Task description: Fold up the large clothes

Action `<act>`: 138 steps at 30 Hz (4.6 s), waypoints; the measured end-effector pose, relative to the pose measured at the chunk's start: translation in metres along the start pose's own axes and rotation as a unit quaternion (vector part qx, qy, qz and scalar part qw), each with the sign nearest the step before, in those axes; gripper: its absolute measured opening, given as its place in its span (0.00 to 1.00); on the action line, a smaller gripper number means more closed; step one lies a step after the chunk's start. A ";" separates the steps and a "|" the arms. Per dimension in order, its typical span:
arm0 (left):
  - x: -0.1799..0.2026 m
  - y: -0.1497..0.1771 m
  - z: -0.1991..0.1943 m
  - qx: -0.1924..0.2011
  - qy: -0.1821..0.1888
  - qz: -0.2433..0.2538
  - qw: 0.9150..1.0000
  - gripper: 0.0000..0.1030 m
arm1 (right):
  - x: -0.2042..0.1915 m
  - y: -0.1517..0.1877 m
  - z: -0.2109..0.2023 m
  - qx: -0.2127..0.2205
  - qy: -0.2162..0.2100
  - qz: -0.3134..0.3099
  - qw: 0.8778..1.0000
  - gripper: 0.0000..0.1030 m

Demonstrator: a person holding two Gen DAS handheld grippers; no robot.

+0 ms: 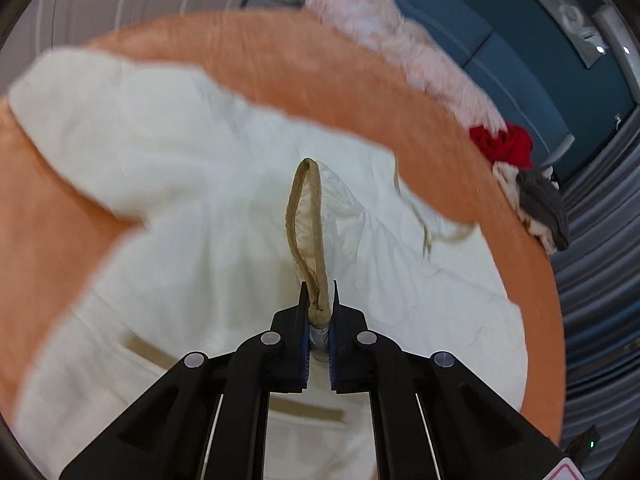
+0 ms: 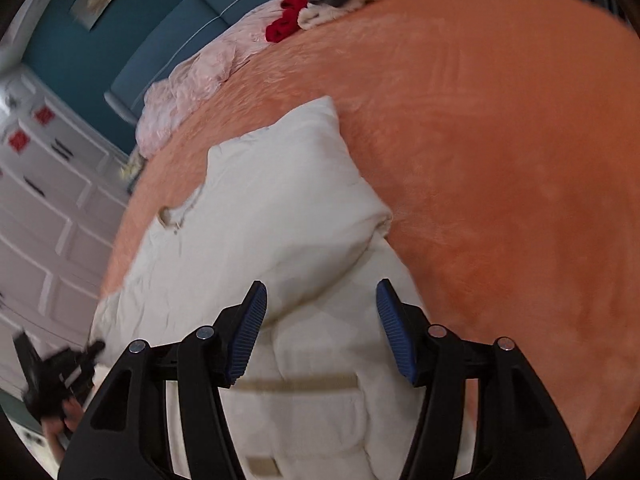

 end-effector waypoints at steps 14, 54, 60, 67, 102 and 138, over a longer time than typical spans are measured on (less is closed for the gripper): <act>-0.023 0.027 0.048 -0.018 -0.134 0.096 0.986 0.05 | -0.046 -0.030 -0.001 0.090 0.114 -0.085 0.986 0.09; 0.053 0.049 0.103 0.033 -0.174 0.201 0.964 0.48 | -0.145 0.051 0.108 0.002 0.129 -0.253 0.959 0.33; 0.052 0.055 0.108 0.046 -0.180 0.207 0.960 0.50 | -0.148 0.055 0.112 0.019 0.146 -0.268 0.952 0.34; 0.055 0.056 0.110 0.054 -0.197 0.213 0.955 0.52 | -0.148 0.056 0.113 0.029 0.154 -0.274 0.949 0.35; -0.367 -0.159 -0.049 0.041 -0.070 -0.248 0.965 0.11 | -0.180 0.161 -0.004 -0.027 0.144 -0.241 0.960 0.59; 0.086 -0.073 -0.142 0.078 0.053 0.213 0.972 0.12 | -0.162 0.150 -0.051 0.014 0.130 -0.228 0.965 0.62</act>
Point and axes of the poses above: each gripper's, at about its wrist camera, not at the fingertips, and z roughly the way its jaws point, x to its right, y to its underside, the point moved 3 cm from there along z, roughly the way its jaws point, and after that the axes turned 10 degrees about -x, right-handed, at the moved point
